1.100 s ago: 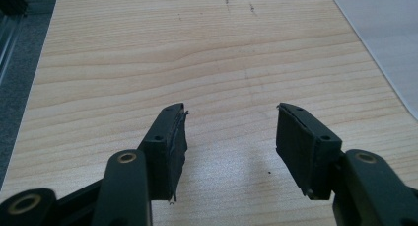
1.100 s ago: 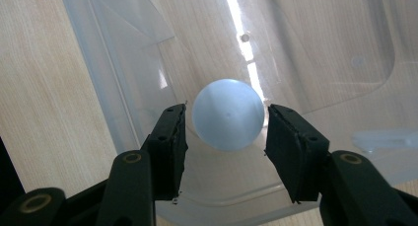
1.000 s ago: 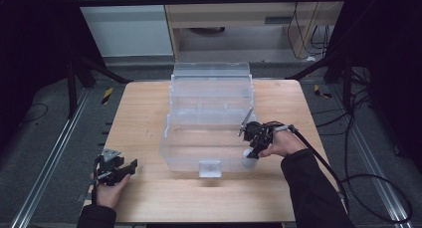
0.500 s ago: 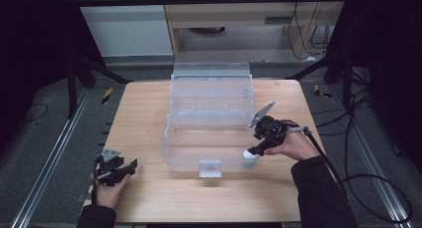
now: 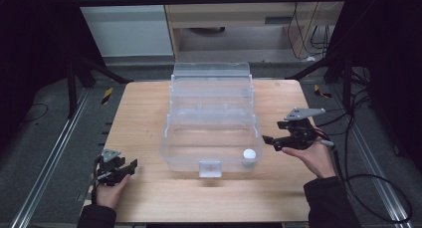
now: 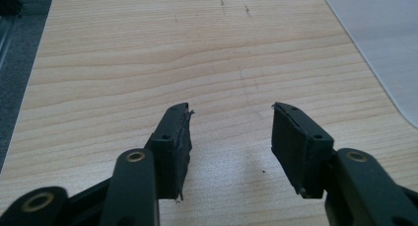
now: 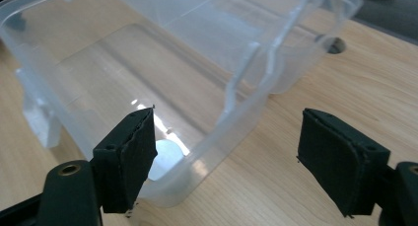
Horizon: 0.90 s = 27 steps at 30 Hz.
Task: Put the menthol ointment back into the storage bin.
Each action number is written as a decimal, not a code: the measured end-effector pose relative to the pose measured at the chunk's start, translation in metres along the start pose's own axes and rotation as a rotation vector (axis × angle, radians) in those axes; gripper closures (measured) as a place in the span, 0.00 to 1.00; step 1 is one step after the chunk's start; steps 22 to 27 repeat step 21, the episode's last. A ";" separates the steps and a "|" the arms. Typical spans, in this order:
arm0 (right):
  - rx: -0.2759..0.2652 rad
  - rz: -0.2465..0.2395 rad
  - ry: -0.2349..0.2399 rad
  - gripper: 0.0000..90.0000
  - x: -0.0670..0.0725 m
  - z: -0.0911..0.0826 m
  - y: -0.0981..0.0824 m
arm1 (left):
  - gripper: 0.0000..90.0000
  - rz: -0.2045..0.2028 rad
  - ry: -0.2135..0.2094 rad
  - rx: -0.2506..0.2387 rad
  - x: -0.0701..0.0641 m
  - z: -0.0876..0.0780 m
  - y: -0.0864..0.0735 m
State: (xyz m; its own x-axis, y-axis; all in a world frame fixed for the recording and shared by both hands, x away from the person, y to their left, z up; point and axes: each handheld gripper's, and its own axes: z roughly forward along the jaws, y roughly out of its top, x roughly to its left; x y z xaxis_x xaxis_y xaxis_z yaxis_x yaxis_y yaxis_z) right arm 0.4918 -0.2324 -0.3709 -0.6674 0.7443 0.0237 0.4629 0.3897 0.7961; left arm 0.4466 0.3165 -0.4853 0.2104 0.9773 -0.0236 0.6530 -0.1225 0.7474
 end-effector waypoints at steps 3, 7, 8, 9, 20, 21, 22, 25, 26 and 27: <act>-0.034 0.024 -0.031 0.25 -0.003 -0.004 -0.009 | 0.58 0.000 -0.007 0.004 0.000 0.000 0.000; -0.097 0.062 -0.068 0.29 -0.007 -0.010 -0.028 | 0.59 0.000 -0.011 0.006 0.000 0.000 0.000; -0.117 0.073 -0.075 0.29 -0.008 -0.011 -0.035 | 0.59 -0.001 -0.010 0.004 0.000 0.000 0.000; -0.126 0.083 -0.075 0.30 -0.009 -0.011 -0.040 | 0.59 0.000 -0.008 0.004 0.000 0.000 0.000; -0.142 0.165 -0.112 0.32 -0.022 -0.007 -0.087 | 0.45 -0.001 0.016 -0.009 0.002 0.001 -0.001; -0.124 0.169 -0.122 0.31 -0.023 -0.007 -0.097 | 0.43 0.002 0.013 -0.012 0.003 0.001 -0.001; -0.124 0.169 -0.122 0.31 -0.023 -0.007 -0.097 | 0.43 0.002 0.013 -0.012 0.003 0.001 -0.001; -0.124 0.169 -0.122 0.31 -0.023 -0.007 -0.097 | 0.43 0.002 0.013 -0.012 0.003 0.001 -0.001; -0.124 0.169 -0.122 0.31 -0.023 -0.007 -0.097 | 0.43 0.002 0.013 -0.012 0.003 0.001 -0.001; -0.124 0.169 -0.122 0.31 -0.023 -0.007 -0.097 | 0.43 0.002 0.013 -0.012 0.003 0.001 -0.001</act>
